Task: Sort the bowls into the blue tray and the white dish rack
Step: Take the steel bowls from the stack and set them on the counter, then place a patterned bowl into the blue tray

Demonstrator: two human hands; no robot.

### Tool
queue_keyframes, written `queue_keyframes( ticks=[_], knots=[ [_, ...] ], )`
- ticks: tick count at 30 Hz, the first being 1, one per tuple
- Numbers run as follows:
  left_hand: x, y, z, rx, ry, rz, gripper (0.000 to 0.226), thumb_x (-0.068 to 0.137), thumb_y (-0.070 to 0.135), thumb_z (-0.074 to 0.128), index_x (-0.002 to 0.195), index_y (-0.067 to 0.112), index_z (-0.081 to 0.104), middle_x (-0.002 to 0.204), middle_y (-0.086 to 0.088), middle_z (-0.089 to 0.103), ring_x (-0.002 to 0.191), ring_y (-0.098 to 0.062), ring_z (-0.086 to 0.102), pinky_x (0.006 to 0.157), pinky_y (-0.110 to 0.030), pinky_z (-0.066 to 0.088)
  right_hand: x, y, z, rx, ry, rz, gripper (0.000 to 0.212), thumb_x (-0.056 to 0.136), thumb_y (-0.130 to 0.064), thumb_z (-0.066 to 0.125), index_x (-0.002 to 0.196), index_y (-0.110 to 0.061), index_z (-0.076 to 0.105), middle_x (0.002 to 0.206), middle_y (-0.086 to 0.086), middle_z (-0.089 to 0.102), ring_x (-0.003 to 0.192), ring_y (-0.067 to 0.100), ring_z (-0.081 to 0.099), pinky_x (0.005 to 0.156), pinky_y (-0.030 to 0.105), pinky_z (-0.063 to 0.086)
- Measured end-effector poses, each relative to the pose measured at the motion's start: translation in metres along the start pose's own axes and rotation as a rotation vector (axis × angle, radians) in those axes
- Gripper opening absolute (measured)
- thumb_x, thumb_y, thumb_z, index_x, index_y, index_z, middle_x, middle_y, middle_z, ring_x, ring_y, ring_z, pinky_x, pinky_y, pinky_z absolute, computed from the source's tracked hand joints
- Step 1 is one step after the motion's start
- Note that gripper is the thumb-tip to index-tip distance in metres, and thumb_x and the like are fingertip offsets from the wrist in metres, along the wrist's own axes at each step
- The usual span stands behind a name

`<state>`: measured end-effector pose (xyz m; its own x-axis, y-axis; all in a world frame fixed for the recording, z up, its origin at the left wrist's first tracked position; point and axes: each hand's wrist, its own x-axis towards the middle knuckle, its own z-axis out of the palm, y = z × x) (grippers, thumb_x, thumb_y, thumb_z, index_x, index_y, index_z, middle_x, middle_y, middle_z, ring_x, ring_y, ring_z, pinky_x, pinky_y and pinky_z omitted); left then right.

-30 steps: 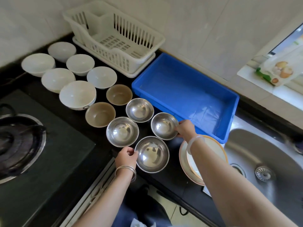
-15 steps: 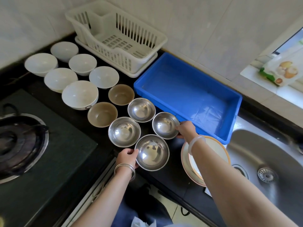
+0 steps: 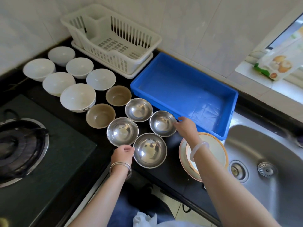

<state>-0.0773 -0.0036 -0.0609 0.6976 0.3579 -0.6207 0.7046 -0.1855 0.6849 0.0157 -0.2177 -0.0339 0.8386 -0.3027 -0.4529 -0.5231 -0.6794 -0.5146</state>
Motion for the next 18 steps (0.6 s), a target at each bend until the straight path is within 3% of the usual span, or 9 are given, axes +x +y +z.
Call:
queue_keyframes(
  ticks=[1, 3, 7, 9, 12, 15, 18],
  knots=[
    [-0.003, 0.004, -0.003, 0.055, 0.014, 0.049, 0.017, 0.083, 0.021, 0.06, 0.095, 0.012, 0.067, 0.092, -0.002, 0.069, 0.085, -0.021, 0.063, 0.079, -0.031, 0.05, -0.007, 0.003, -0.004, 0.007, 0.04, -0.018, 0.032, 0.09, -0.02, 0.049, 0.12, -0.012, 0.058, 0.11, 0.008, 0.067, 0.096, 0.027, 0.057, 0.072, 0.029, 0.04],
    [-0.009, 0.016, -0.004, 0.146, 0.043, 0.17, 0.017, 0.085, 0.022, 0.058, 0.098, 0.014, 0.065, 0.09, 0.004, 0.064, 0.082, -0.015, 0.058, 0.073, -0.026, 0.043, -0.023, 0.012, -0.013, 0.023, 0.137, -0.068, 0.036, 0.093, -0.021, 0.048, 0.128, -0.014, 0.056, 0.121, 0.008, 0.065, 0.1, 0.025, 0.059, 0.075, 0.027, 0.039],
    [-0.022, 0.043, 0.017, 0.202, -0.036, 0.34, 0.017, 0.086, 0.02, 0.055, 0.099, 0.015, 0.065, 0.093, 0.001, 0.066, 0.084, -0.015, 0.058, 0.074, -0.024, 0.042, -0.051, 0.047, -0.033, -0.007, 0.365, -0.081, 0.03, 0.094, -0.02, 0.049, 0.123, -0.019, 0.059, 0.111, 0.008, 0.069, 0.066, 0.012, 0.054, 0.054, 0.022, 0.036],
    [-0.028, 0.051, 0.038, 0.229, -0.123, 0.387, 0.019, 0.086, 0.02, 0.057, 0.101, 0.014, 0.067, 0.099, -0.002, 0.069, 0.088, -0.015, 0.061, 0.078, -0.023, 0.044, -0.062, 0.072, -0.042, -0.039, 0.45, -0.056, 0.033, 0.094, -0.018, 0.049, 0.126, -0.018, 0.058, 0.117, 0.007, 0.067, 0.079, 0.015, 0.059, 0.065, 0.021, 0.038],
    [-0.04, 0.055, 0.072, 0.278, -0.292, 0.406, 0.027, 0.087, 0.023, 0.056, 0.112, 0.015, 0.063, 0.112, -0.002, 0.068, 0.099, -0.014, 0.061, 0.082, -0.021, 0.041, -0.073, 0.11, -0.049, -0.096, 0.447, 0.029, 0.038, 0.093, -0.013, 0.05, 0.131, -0.012, 0.053, 0.128, 0.013, 0.06, 0.113, 0.032, 0.055, 0.088, 0.034, 0.042],
    [-0.049, 0.056, 0.1, 0.412, -0.421, 0.449, 0.039, 0.089, 0.029, 0.054, 0.127, 0.018, 0.053, 0.127, 0.001, 0.061, 0.113, -0.016, 0.058, 0.09, -0.026, 0.042, -0.08, 0.135, -0.048, -0.026, 0.413, 0.136, 0.042, 0.095, -0.013, 0.048, 0.137, -0.016, 0.048, 0.126, 0.014, 0.061, 0.113, 0.033, 0.055, 0.085, 0.034, 0.042],
    [-0.054, 0.056, 0.119, 0.546, -0.507, 0.483, 0.043, 0.09, 0.03, 0.052, 0.131, 0.02, 0.049, 0.128, -0.004, 0.059, 0.117, -0.023, 0.054, 0.094, -0.033, 0.044, -0.082, 0.148, -0.045, 0.049, 0.477, 0.176, 0.037, 0.095, -0.013, 0.045, 0.131, -0.017, 0.054, 0.111, 0.016, 0.068, 0.1, 0.034, 0.06, 0.073, 0.029, 0.036]
  ],
)
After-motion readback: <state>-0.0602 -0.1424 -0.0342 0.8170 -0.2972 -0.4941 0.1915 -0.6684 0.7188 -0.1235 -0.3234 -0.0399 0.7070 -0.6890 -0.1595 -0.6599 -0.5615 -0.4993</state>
